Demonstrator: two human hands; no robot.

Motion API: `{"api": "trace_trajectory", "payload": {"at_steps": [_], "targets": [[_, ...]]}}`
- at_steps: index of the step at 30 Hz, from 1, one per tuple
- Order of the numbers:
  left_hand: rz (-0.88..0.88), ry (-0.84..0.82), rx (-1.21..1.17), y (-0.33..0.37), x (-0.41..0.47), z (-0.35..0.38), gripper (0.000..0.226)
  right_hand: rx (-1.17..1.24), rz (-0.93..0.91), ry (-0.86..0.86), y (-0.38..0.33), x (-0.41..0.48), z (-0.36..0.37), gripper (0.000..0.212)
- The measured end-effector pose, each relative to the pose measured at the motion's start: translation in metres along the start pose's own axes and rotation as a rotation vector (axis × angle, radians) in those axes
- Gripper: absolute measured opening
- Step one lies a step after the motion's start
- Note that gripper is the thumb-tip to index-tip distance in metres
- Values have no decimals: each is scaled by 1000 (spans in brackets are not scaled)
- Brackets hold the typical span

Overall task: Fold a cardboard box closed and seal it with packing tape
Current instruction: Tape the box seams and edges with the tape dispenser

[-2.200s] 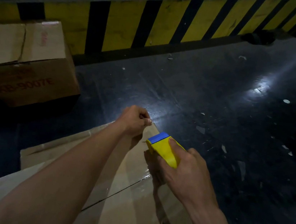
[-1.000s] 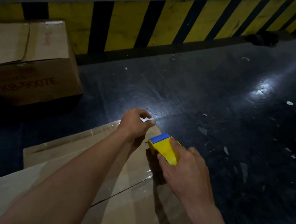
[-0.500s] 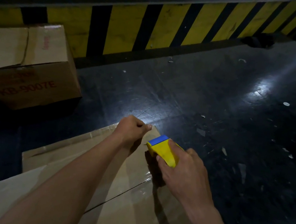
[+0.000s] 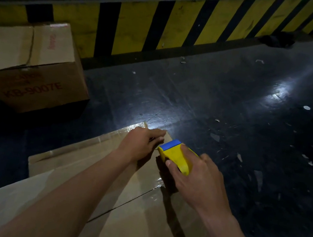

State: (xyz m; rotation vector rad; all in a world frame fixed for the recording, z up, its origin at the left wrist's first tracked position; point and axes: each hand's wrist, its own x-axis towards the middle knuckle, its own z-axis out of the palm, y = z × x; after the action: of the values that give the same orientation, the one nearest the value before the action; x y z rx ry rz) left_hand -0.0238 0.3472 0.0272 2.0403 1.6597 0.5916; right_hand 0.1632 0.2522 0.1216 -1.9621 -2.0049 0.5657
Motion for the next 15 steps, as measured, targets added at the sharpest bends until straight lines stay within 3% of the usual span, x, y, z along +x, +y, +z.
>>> {"api": "trace_trajectory", "payload": {"at_steps": [9, 13, 15], "targets": [[-11, 30, 82, -7, -5, 2, 36, -22, -37, -30, 22, -12, -20, 41], [-16, -29, 106, -3, -4, 4, 38, -112, -7, -73, 25, -25, -19, 44], [80, -3, 172, 3, -7, 5, 39, -191, 14, -66, 20, -24, -15, 54]]}}
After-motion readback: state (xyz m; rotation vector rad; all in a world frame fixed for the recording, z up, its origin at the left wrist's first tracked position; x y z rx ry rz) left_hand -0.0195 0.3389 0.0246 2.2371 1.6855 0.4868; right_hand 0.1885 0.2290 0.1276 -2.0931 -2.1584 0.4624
